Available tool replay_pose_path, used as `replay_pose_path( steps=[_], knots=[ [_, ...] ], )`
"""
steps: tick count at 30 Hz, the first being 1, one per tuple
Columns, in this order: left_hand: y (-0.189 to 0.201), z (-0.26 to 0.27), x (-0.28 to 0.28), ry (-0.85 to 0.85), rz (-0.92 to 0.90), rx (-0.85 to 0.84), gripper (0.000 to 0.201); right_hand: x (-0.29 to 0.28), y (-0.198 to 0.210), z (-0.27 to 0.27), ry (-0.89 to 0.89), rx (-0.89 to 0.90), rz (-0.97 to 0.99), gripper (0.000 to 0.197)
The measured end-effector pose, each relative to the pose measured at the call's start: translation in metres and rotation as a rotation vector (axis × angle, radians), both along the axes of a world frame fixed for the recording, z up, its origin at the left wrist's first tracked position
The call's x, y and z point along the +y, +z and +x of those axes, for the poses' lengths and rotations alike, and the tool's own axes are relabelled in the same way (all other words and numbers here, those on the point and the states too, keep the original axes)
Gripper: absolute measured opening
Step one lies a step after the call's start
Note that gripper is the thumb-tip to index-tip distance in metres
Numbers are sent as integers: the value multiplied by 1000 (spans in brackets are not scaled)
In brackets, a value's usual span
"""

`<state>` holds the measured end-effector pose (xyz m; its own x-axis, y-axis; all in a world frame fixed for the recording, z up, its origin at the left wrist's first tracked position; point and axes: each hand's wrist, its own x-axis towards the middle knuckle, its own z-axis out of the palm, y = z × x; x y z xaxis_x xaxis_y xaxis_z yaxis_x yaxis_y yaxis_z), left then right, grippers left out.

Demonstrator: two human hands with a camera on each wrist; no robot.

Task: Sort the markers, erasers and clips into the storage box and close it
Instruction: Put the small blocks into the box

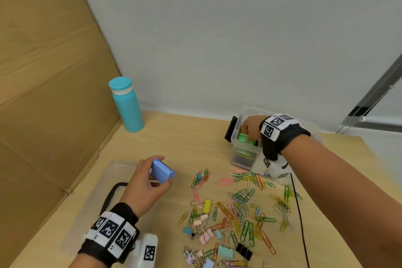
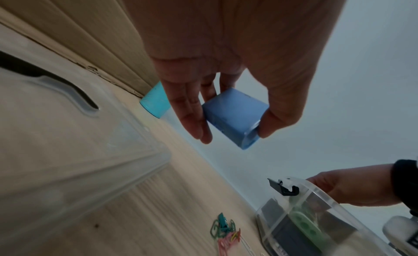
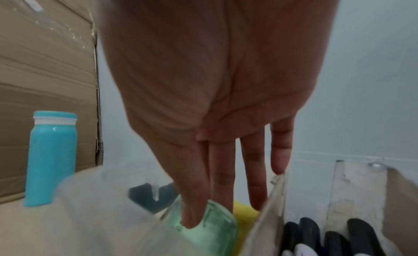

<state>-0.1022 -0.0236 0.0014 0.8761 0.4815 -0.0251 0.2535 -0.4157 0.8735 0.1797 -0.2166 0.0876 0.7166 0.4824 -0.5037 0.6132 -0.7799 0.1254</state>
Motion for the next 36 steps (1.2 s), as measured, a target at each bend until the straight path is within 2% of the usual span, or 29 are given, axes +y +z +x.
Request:
replay_pose_path(
  steps=[1,3,4,6,8,11,13,15,17,21,23,25,27,28,31,33,36],
  knots=[
    [-1,-2,-1,0,1,2,54,-2,-13,15,13,-24,-10,33],
    [-1,-6,-4,1,2,0,53,-3,-43,49,36,-40,-84,45],
    [-1,-8,-5,3,-4,-5,53,-4,-44,48,28,-41,-83,49],
    [-2,-13,-7,3,-24,-27,51,-5,-14,7,-66,-29,11,44],
    [0,-17,-11,2,-32,-42,51,-14,11,-26,-100,-22,215,43],
    [12,-19,-26,-29,-79,-68,52,-44,25,-61,-127,-75,647,42],
    [25,-15,-43,-95,-131,-121,52,-65,23,-76,-74,-46,762,40],
    [38,-4,-65,-191,-145,-176,55,-82,17,-86,-55,84,836,36],
    [49,12,-90,-293,-152,-211,55,-92,12,-96,-90,316,908,32],
    [61,49,-139,-422,-107,-243,61,-107,7,-113,-337,912,1105,41],
    [65,66,-154,-464,-69,-266,64,-117,7,-114,-431,1040,1251,44],
    [69,86,-160,-543,102,-231,72,-129,11,-110,-499,968,1356,42],
    [76,113,-160,-631,249,-90,80,-142,17,-102,-492,741,1345,37],
    [81,127,-159,-640,240,-24,77,-149,18,-98,-490,631,1319,31],
    [85,172,-143,-468,128,-11,58,-162,21,-79,-534,357,1287,30],
    [74,196,-129,-314,267,28,53,-164,25,-65,-516,245,1250,31],
    [47,212,-119,-272,433,192,60,-154,37,-47,-423,162,1227,29]
  ],
)
